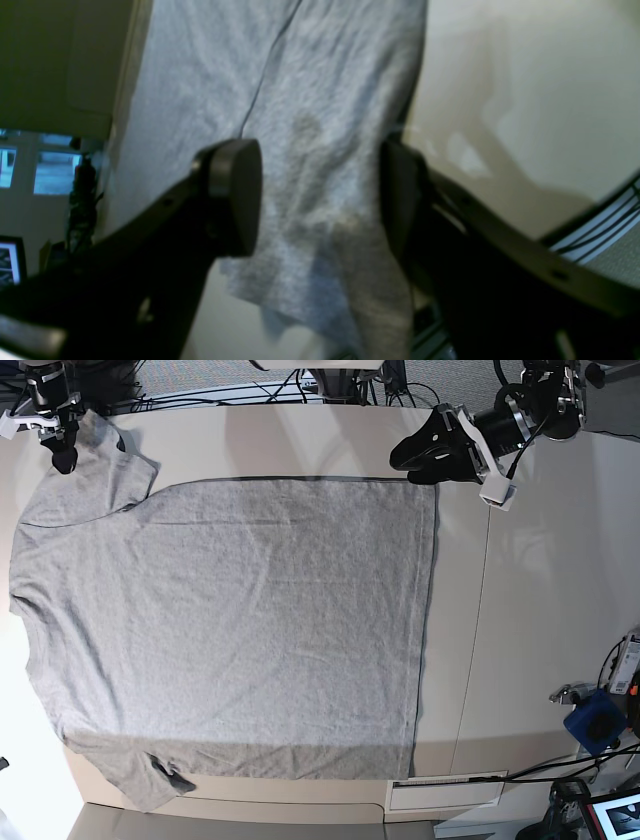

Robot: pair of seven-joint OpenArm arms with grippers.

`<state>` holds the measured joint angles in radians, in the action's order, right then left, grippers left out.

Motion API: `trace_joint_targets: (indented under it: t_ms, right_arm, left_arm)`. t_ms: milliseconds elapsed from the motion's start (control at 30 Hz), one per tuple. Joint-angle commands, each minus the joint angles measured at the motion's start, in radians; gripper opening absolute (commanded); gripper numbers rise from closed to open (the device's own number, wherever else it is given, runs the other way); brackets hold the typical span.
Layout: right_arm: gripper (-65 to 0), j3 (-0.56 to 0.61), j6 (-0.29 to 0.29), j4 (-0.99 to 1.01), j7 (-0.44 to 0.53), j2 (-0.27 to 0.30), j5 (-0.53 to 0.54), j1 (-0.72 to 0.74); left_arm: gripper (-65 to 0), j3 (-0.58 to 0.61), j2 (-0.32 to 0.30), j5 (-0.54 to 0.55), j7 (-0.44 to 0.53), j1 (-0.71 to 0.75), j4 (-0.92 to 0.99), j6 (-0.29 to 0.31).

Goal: Fold the T-shirt properly
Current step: 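Grasp the shirt's shoulder edges with both grippers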

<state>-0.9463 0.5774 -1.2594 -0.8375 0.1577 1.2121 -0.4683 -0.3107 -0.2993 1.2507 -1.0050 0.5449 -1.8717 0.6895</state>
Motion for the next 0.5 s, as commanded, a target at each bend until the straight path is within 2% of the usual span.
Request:
trace_joint_targets:
  t_ms: [0, 200, 333, 400, 467]
  right_arm:
    - [-28.1, 0.005, -0.036, 0.003, -0.074, 0.000, -0.067, -0.017]
    - [-28.1, 0.005, -0.036, 0.003, -0.097, 0.000, -0.063, -0.017]
    - [-28.4, 0.005, -0.035, 0.003, -0.124, 0.000, -0.023, -0.017]
    - [-32.7, 0.005, -0.034, 0.003, -0.120, 0.000, -0.023, -0.016]
    - [-42.6, 0.005, -0.014, 0.003, -0.112, 0.000, -0.024, -0.016]
  left_arm:
    - [-32.4, -0.006, -0.008, 0.036, 0.018, 0.000, -0.018, 0.009]
    - [-32.4, -0.006, -0.008, 0.036, 0.018, 0.000, -0.018, 0.009]
    - [-32.4, -0.006, -0.008, 0.036, 0.018, 0.000, -0.018, 0.009]
    - [-32.4, -0.006, -0.008, 0.036, 0.018, 0.000, -0.018, 0.009]
    - [-32.4, -0.006, -0.008, 0.036, 0.018, 0.000, -0.018, 0.009]
